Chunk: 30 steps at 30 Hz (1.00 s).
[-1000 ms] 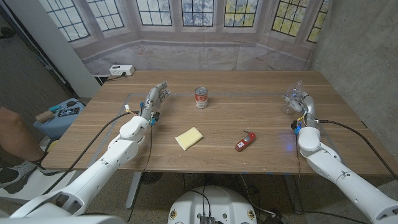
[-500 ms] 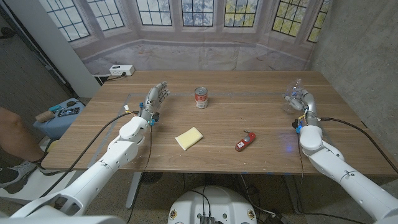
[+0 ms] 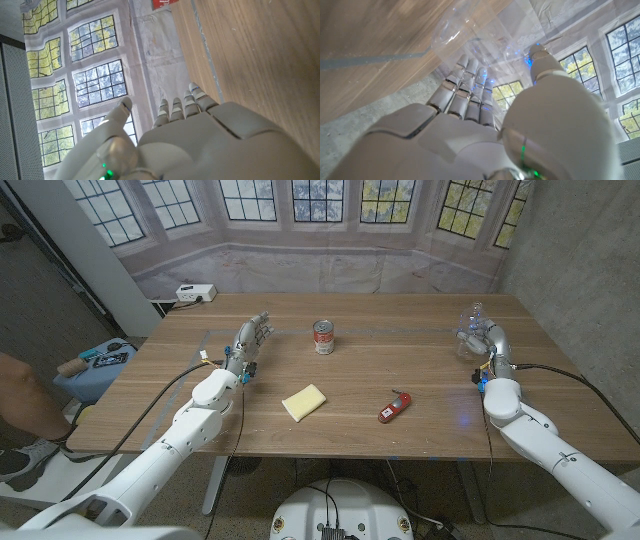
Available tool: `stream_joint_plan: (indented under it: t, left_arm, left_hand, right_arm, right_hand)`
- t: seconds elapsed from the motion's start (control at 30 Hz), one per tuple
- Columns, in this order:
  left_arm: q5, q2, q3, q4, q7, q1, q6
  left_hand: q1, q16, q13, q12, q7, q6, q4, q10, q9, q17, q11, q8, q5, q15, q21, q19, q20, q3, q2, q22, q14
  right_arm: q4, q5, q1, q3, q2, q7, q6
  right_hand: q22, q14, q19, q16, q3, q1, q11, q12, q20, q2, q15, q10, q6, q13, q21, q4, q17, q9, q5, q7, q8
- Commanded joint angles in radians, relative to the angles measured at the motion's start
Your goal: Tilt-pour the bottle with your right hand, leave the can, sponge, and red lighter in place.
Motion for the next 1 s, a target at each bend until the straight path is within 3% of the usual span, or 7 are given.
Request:
stream_joint_plan:
  t: [0.03, 1.0]
  left_arm:
    - [0.003, 0.003, -0.002, -0.017, 0.012, 0.015, -0.001]
    - [-0.010, -0.005, -0.009, -0.008, 0.005, 0.031, -0.022]
  left_hand:
    - [0.013, -0.002, 0.002, 0.003, 0.002, 0.009, -0.004, 0.005, 0.003, 0.001, 0.000, 0.000, 0.006, 0.006, -0.003, 0.011, -0.001, 0.001, 0.000, 0.004, 0.005]
    - [0.022, -0.001, 0.002, 0.003, 0.003, 0.012, -0.014, 0.009, 0.003, 0.002, -0.002, -0.001, 0.007, 0.007, -0.004, 0.012, 0.000, -0.002, 0.004, 0.004, 0.006]
  right_arm:
    - [-0.040, -0.080, -0.006, -0.015, -0.022, -0.044, -0.060]
    - [-0.100, -0.344, 0.012, -0.087, -0.037, -0.212, -0.243]
  right_hand:
    - [0.003, 0.011, 0.008, -0.003, 0.000, 0.000, -0.007, 0.005, 0.004, 0.007, -0.080, 0.007, 0.006, 0.004, -0.006, -0.002, 0.004, 0.001, -0.001, 0.002, -0.001]
    - [0.003, 0.022, 0.014, -0.013, 0.003, 0.005, -0.013, 0.001, 0.001, 0.007, -0.084, 0.010, 0.009, -0.007, -0.010, -0.004, 0.013, 0.003, -0.003, -0.002, -0.002]
